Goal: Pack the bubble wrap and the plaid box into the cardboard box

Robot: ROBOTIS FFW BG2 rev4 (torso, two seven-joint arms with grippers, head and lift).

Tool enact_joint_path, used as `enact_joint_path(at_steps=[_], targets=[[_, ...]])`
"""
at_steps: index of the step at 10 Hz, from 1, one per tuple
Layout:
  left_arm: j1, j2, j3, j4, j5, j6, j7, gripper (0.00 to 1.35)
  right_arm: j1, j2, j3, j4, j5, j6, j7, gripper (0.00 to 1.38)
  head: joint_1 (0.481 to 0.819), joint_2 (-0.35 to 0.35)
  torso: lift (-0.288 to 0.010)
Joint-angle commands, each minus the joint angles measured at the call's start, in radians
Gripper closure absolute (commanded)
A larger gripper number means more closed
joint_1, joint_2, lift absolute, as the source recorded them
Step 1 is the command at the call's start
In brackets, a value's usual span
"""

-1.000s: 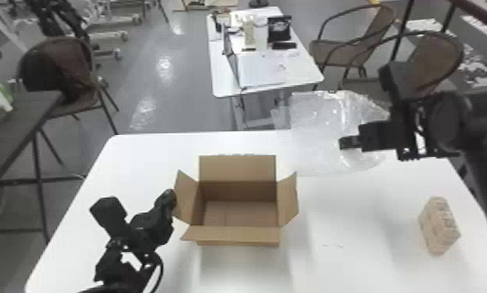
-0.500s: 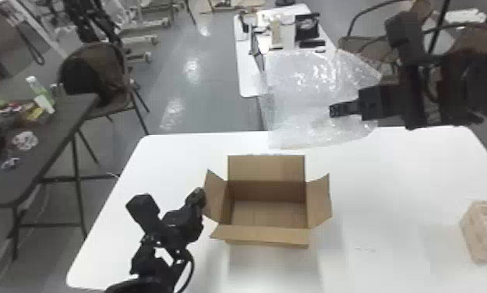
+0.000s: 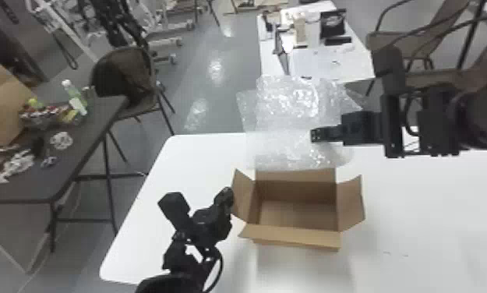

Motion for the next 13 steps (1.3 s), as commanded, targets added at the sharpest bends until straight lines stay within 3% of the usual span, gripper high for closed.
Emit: enact_joint_path(at_steps=[1,2,5,7,8,9,11,13], targets=[[-0.001,-0.007,-0.004,0.000,-0.001,0.002,0.000,1.20,0.009,0.003,0.010,0.021,-0.059,0.002,-0.062,1.05,0.695,0.332,0.000],[0.001,-0.007,-0.006,0.000,-0.001,0.004,0.000,1.20,0.009,0.006,0.007,0.041,-0.064,0.012,-0.114,1.05,0.695,0.334,0.000],[-0.004,-0.007,-0.020,0.000,-0.001,0.007,0.009,1.20,0.017,0.025,0.004,0.176,-0.127,0.042,-0.169,1.05,0.695,0.324,0.000],[-0.007,0.000,-0.036,0.000,-0.001,0.005,0.026,1.20,0.035,0.023,0.013,0.277,-0.260,0.052,-0.169,1.05,0.695,0.335,0.000],[-0.005,0.005,-0.039,0.000,0.001,0.004,0.031,1.20,0.043,0.020,0.048,0.338,-0.406,0.052,-0.169,1.05,0.695,0.339,0.000],[-0.007,0.006,-0.044,0.000,0.001,0.002,0.038,1.20,0.055,0.017,0.062,0.351,-0.446,0.052,-0.169,1.05,0.695,0.350,0.000],[-0.002,0.008,-0.039,0.000,0.005,-0.006,0.043,1.20,0.046,0.013,0.060,0.340,-0.397,0.056,-0.180,1.05,0.695,0.350,0.000],[0.001,0.008,-0.038,0.000,0.005,-0.007,0.045,1.20,0.012,0.011,0.047,0.332,-0.268,0.102,-0.182,1.05,0.695,0.350,0.000]])
